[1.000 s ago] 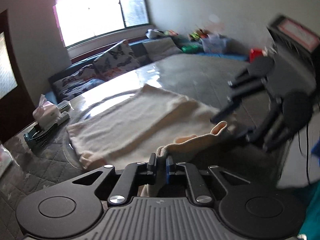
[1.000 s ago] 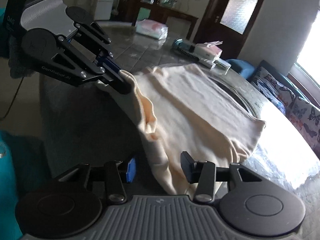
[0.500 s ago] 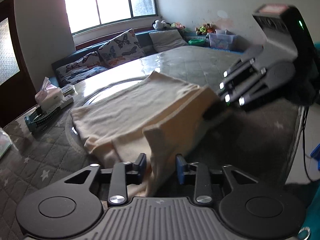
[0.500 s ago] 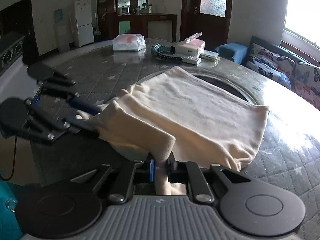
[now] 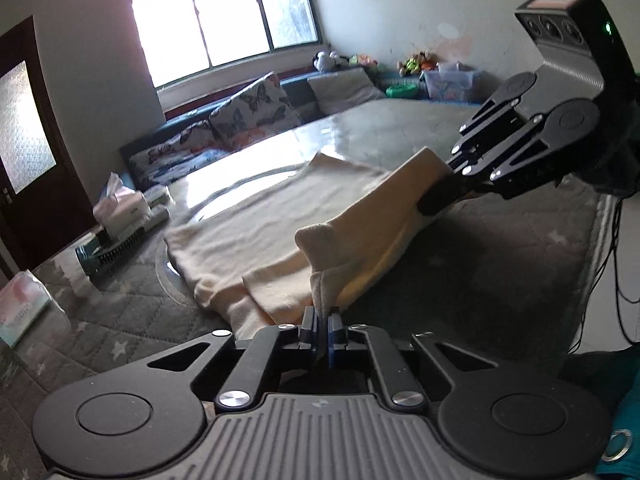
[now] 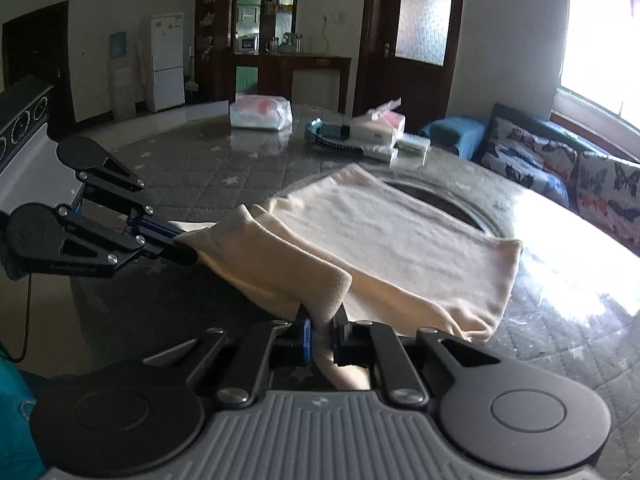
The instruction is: Fold clothes
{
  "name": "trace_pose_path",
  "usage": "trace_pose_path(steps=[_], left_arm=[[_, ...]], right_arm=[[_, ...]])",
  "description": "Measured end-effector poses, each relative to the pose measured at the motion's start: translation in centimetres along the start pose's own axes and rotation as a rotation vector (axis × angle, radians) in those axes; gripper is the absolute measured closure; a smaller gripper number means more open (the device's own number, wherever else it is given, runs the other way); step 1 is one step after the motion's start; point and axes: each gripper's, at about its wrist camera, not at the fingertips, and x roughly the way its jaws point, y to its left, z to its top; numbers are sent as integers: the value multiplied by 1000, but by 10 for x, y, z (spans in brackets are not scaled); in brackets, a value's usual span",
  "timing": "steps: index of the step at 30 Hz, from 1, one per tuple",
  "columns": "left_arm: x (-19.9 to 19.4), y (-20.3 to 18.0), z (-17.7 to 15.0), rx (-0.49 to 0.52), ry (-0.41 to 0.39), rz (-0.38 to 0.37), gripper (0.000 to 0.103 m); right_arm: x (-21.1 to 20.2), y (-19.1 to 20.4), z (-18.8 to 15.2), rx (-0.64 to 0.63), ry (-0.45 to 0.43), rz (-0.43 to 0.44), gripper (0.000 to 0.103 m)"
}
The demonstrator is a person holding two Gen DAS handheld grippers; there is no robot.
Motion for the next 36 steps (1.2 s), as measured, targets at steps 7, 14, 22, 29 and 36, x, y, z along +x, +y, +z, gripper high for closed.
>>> trace_pose_path(steps=[7,14,22,29,36], left_arm=[[-46,-14,-3,0,-19,-96,98],[-62,-13,1,-47,-47,-115,98],[-29,22,31,-127,-67,-52,98],[32,62,60,-177,-35,12,98],[115,86,68,-194,74,85,98]], right_arm=[[-50,21,-2,-39,-4,48,95],[-73,33,0,-38,12,54,95],[-48,-3,33,22,-9,36,95],[3,-52,65,64,13,11,95],[81,-95,69,131,87,-42,95]])
